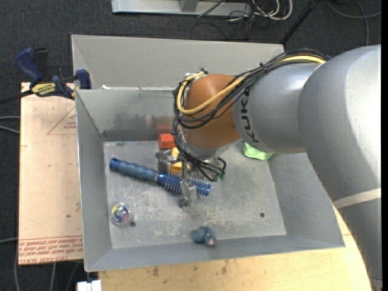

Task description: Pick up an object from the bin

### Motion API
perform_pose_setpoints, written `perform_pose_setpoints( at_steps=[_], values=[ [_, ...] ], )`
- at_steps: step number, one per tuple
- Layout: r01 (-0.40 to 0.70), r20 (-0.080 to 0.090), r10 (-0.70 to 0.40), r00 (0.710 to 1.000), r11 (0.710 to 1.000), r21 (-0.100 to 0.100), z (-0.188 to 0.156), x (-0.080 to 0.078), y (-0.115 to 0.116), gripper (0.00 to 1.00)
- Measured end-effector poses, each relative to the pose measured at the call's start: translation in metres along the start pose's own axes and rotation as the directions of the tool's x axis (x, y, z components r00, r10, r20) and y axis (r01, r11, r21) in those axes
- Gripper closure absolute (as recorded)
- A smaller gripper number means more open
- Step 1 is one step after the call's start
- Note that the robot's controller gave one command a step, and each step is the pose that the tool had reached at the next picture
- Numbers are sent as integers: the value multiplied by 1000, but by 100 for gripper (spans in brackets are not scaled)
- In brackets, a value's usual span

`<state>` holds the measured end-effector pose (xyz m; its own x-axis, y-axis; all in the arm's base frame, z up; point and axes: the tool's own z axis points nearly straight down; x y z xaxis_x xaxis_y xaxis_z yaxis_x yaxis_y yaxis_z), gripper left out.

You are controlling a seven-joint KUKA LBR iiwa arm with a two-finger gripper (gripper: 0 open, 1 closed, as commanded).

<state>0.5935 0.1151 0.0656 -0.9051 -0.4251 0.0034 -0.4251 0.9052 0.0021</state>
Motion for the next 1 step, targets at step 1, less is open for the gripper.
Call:
perform_pose_setpoints(
  at_steps=[1],
  values=[
    [1,6,-1,1000,1000,0,-5,-2,1,100]
  ],
)
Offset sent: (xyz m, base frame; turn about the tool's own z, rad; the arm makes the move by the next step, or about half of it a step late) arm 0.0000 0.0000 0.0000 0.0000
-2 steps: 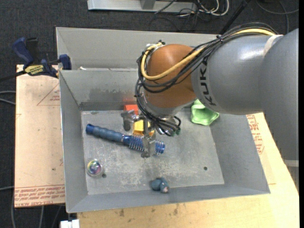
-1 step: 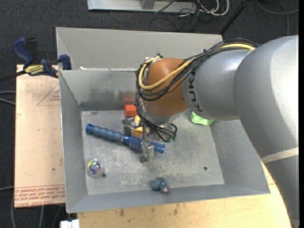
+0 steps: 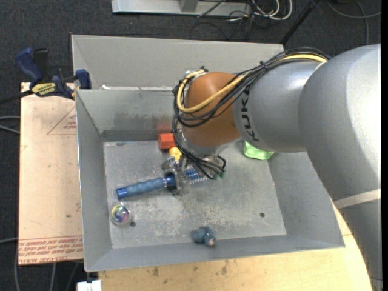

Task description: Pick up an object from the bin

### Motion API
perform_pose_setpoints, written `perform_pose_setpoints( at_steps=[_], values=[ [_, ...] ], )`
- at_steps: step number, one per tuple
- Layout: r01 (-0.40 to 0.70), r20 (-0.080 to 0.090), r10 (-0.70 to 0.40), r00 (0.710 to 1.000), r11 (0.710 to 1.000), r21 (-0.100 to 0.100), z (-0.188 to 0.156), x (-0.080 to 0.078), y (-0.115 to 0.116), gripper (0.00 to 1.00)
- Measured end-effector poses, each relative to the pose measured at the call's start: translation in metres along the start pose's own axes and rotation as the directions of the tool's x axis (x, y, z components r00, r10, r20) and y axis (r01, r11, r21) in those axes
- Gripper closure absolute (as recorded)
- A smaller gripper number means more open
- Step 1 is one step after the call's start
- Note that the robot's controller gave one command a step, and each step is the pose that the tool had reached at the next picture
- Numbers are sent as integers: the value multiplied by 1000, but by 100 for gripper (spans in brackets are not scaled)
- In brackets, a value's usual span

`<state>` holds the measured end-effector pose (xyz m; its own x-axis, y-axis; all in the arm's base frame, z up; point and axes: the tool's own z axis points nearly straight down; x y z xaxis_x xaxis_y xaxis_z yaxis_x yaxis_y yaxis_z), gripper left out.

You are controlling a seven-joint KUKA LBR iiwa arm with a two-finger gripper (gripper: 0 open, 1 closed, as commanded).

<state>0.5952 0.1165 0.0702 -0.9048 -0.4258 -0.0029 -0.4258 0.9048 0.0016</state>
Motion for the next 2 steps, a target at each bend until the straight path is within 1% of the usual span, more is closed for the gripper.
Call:
perform_pose_setpoints(
  at_steps=[1,2],
  values=[
    [93,6,-93,996,996,5,-116,11,-33,100],
    [120,6,-120,993,993,4,-228,37,5,100]
  ],
)
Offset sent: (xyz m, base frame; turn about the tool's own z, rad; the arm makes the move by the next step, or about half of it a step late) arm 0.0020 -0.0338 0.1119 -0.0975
